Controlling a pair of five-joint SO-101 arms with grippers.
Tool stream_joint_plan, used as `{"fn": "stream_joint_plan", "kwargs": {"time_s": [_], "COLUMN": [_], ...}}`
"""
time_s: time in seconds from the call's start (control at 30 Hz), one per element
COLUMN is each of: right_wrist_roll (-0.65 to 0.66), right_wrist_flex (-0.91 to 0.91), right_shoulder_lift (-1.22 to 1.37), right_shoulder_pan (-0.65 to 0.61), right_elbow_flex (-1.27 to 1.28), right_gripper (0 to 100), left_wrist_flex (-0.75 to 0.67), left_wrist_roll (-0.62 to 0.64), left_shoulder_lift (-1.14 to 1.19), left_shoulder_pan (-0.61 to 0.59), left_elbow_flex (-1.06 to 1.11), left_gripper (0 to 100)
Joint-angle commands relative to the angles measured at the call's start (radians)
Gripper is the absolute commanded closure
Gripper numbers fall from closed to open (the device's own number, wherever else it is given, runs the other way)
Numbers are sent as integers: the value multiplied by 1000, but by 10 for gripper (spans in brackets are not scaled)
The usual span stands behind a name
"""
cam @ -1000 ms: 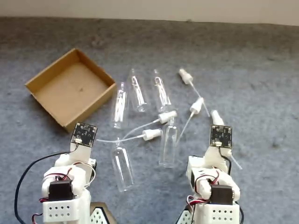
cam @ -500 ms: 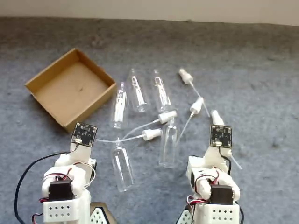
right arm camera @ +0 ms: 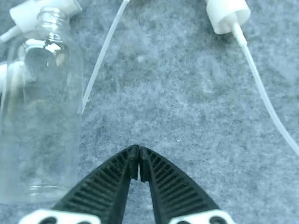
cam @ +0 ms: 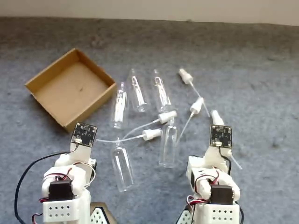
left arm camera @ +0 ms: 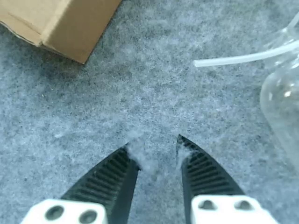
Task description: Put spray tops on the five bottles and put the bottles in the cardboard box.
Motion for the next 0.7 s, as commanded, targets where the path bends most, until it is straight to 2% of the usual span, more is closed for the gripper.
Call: {"fn": "stream_joint_plan", "kwargs": {"time_s": [0.0,0.17,0.27,0.43,0.67], "right_wrist_roll": [-9,-9,-9,-9,-9], "right_wrist_flex": [5,5,5,5,5], "right_shoulder_lift": [-8,-8,-8,-8,-8], "right_shoulder_pan": [-8,-8,-8,-8,-8], "right_elbow_flex": [160,160,160,160,160], "right_gripper": [994,994,994,994,994], "left_wrist_flex": [-15,-23,-106,-250,-253], "left_wrist_roll": [6,2,0,0,2], "left_shoulder_lift": [-4,-4,-4,-4,-4], "left_shoulder_pan": [1,-1,-10,-96,-127], "left_elbow_flex": [21,21,21,21,12], "left_gripper": [913,914,913,914,912]}}
